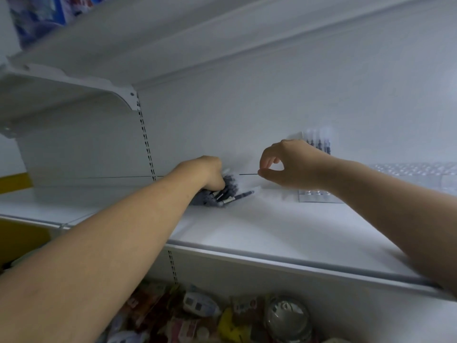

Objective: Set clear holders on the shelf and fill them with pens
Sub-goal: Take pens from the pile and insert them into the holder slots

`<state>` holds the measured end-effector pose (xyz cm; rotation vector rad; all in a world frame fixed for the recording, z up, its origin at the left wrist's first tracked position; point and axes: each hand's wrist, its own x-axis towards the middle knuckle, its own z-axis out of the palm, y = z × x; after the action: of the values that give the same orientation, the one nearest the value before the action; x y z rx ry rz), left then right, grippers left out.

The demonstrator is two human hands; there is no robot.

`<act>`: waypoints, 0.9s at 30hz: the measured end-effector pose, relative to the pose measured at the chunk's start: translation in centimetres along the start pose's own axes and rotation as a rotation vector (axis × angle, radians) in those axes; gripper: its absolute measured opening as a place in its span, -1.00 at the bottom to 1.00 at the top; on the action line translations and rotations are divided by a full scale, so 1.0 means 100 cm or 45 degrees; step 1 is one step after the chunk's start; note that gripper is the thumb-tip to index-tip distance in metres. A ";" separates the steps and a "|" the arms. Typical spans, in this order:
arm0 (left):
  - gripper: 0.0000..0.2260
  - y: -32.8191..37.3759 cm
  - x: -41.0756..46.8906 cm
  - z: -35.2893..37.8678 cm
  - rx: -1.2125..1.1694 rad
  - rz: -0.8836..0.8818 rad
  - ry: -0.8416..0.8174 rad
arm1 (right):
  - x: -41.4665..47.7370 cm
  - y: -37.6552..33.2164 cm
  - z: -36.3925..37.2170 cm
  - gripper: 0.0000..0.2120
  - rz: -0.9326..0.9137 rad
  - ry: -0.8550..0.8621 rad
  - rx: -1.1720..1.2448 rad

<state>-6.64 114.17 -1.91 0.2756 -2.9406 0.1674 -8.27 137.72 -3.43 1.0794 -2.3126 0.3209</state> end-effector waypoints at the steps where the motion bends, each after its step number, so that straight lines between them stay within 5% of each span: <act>1: -0.84 0.001 -0.001 0.000 0.019 0.010 0.004 | 0.000 0.000 -0.001 -0.81 0.005 -0.008 0.008; 9: -0.82 -0.001 -0.005 0.000 -0.024 0.090 0.083 | -0.004 -0.003 -0.006 -0.82 0.061 -0.086 0.080; 16: -0.74 0.010 -0.002 -0.016 -0.911 0.284 0.086 | -0.002 0.003 -0.023 -0.76 0.209 0.107 0.260; 22: -0.68 0.069 -0.013 -0.037 -1.531 0.532 -0.250 | -0.012 0.036 -0.058 -0.71 0.497 0.647 0.695; 27: -0.73 0.119 -0.001 -0.049 -1.821 0.833 -0.465 | -0.021 0.064 -0.068 -0.76 0.557 0.731 1.055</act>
<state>-8.04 126.48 1.76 -0.8963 -2.4847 -1.8983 -9.44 146.17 1.04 0.6449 -1.8549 1.6263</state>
